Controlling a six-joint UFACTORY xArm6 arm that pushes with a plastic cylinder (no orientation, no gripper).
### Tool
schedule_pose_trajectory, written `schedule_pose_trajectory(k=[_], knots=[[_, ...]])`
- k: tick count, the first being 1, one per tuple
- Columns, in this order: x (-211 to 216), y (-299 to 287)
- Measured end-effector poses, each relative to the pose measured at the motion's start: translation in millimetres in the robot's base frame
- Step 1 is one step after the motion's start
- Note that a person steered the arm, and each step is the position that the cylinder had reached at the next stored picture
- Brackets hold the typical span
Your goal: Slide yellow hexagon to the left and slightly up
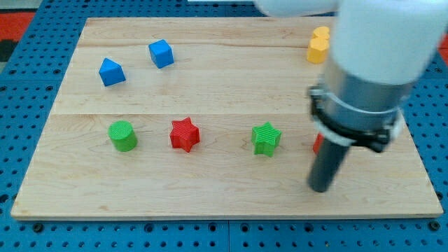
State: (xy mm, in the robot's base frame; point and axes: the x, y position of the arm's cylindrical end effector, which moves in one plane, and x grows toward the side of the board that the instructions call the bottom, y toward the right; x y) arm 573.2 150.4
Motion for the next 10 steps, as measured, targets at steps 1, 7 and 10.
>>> schedule_pose_trajectory(k=[1, 7, 10], knots=[[-8, 58], [-269, 92], [-280, -9]])
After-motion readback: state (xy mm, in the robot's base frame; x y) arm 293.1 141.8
